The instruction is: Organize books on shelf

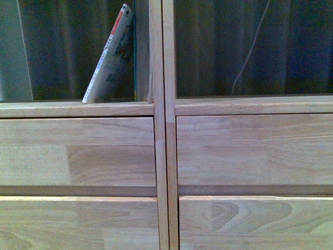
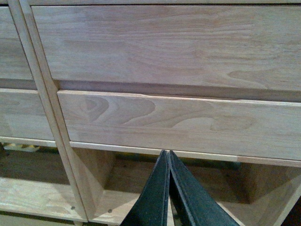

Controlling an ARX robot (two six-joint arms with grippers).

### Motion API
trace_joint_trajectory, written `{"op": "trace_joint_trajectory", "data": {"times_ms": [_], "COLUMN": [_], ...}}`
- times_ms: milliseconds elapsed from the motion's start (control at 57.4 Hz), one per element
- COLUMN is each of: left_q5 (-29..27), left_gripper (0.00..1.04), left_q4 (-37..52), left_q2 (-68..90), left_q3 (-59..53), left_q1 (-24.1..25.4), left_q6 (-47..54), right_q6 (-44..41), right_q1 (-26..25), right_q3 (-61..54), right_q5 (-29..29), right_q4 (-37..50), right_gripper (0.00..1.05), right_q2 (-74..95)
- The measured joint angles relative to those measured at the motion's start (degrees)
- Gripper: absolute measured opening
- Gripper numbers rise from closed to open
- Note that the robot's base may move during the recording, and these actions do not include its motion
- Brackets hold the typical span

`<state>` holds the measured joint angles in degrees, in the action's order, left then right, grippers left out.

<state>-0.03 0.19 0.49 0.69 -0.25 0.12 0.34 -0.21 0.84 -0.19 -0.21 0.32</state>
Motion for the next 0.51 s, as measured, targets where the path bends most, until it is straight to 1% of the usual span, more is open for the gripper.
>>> {"op": "trace_joint_trajectory", "data": {"times_ms": [296,331,383,401,505], "left_q5": [0.0,0.0,0.0,0.0,0.0], "left_gripper": [0.03,0.07,0.18,0.19,0.39], "left_q4": [-0.1,-0.1,-0.1,-0.1,-0.1], "left_q2": [-0.1,-0.1,-0.1,-0.1,-0.1], "left_q3": [0.0,0.0,0.0,0.0,0.0], "left_q1": [0.0,0.0,0.0,0.0,0.0], "left_q6": [0.0,0.0,0.0,0.0,0.0], "right_q6": [0.0,-0.1,-0.1,-0.1,-0.1], "right_q1": [0.0,0.0,0.0,0.0,0.0], "right_q3": [0.0,0.0,0.0,0.0,0.0], "right_q5": [0.0,0.0,0.0,0.0,0.0], "right_q4": [0.0,0.0,0.0,0.0,0.0], "right_gripper": [0.03,0.07,0.17,0.19,0.38], "right_q2": [0.0,0.0,0.0,0.0,0.0]}}
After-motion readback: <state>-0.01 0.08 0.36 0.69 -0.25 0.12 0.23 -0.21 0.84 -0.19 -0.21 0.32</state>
